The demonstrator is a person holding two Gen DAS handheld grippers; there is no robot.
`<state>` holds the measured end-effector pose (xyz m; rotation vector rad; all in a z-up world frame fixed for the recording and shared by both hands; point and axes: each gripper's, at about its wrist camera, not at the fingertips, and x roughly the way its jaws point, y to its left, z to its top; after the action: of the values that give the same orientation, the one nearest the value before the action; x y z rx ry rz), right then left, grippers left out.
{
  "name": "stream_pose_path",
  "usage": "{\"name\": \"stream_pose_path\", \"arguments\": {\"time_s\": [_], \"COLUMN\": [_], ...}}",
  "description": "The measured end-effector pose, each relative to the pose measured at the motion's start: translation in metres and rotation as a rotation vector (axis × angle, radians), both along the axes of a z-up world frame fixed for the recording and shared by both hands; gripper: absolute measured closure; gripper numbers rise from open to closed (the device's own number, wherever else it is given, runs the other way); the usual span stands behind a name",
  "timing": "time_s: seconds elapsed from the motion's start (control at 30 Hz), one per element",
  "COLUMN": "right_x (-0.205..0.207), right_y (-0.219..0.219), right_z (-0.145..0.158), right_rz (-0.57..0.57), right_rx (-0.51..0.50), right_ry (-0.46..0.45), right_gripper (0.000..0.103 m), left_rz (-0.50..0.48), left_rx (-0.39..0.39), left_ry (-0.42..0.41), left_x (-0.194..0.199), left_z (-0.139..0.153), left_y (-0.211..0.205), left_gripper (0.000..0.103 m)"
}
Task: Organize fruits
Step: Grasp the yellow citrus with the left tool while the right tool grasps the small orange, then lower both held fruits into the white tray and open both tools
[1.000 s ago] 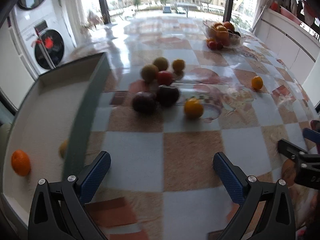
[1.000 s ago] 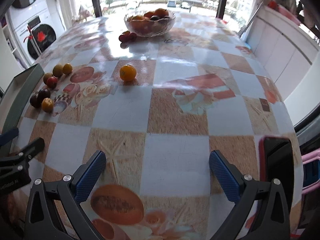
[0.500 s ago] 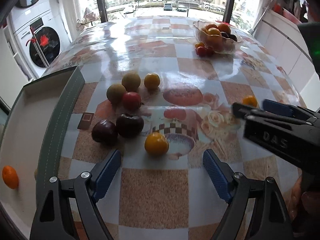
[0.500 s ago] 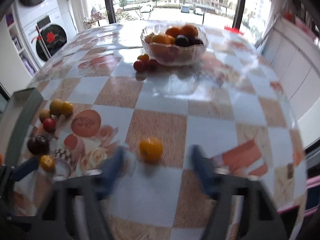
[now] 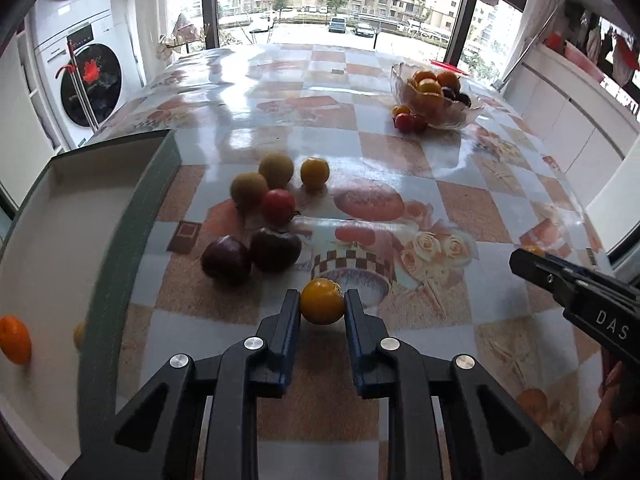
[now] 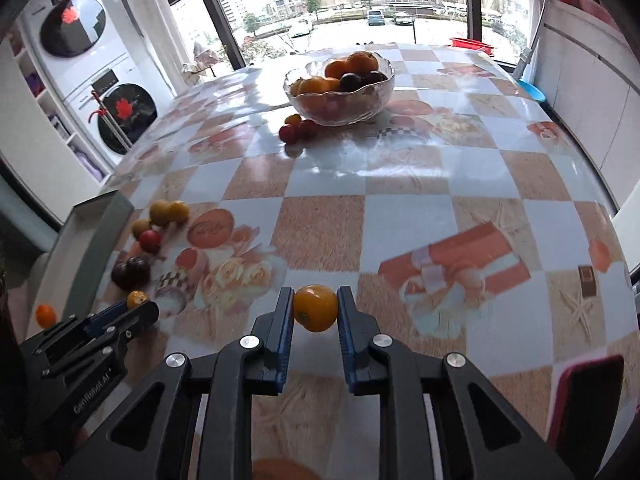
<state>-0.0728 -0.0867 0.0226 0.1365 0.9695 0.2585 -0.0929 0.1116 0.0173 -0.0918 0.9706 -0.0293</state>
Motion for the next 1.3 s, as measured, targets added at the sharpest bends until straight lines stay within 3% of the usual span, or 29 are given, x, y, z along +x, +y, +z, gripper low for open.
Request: {"name": "stream_pose_path", "arguments": {"time_s": [0.17, 0.4, 0.5, 0.73, 0.93, 1.13, 1.2, 1.23, 1.3], "right_x": [-0.013, -0.023, -0.026, -0.031, -0.029, -0.021, -0.018, -0.018, -0.021], "right_y": [0.012, 0.070, 0.107, 0.194, 0.250, 0.276, 0.279, 0.279, 0.278], "right_z": [0.005, 0.019, 0.023, 0.027, 0.031, 0.023, 0.021, 0.021, 0.025], "right_rz": [0.029, 0.134, 0.198, 0.339, 0.423, 0.447, 0.444, 0.440, 0.443], "right_rx": [0.033, 0.045, 0.049, 0.010, -0.002, 0.000, 0.002, 0.003, 0.025], "right_ry": [0.012, 0.012, 0.020, 0.031, 0.032, 0.076, 0.086, 0.085, 0.079], "right_gripper": [0.080, 0.080, 0.080, 0.080, 0.080, 0.078, 0.068, 0.055, 0.039], "left_rz": [0.003, 0.084, 0.136, 0.255, 0.273, 0.266, 0.261, 0.254, 0.234], "left_rx": [-0.005, 0.070, 0.106, 0.103, 0.096, 0.124, 0.129, 0.129, 0.131], "left_ry": [-0.045, -0.112, -0.117, -0.097, -0.091, -0.103, -0.103, -0.101, -0.104], "left_x": [-0.022, -0.047, -0.056, -0.065, -0.059, -0.059, -0.058, -0.058, -0.058], "left_z": [0.021, 0.044, 0.042, 0.029, 0.020, 0.018, 0.017, 0.017, 0.017], "left_y": [0.018, 0.078, 0.110, 0.165, 0.182, 0.184, 0.185, 0.184, 0.183], "left_gripper": [0.079, 0.079, 0.079, 0.079, 0.079, 0.079, 0.079, 0.078, 0.061]}}
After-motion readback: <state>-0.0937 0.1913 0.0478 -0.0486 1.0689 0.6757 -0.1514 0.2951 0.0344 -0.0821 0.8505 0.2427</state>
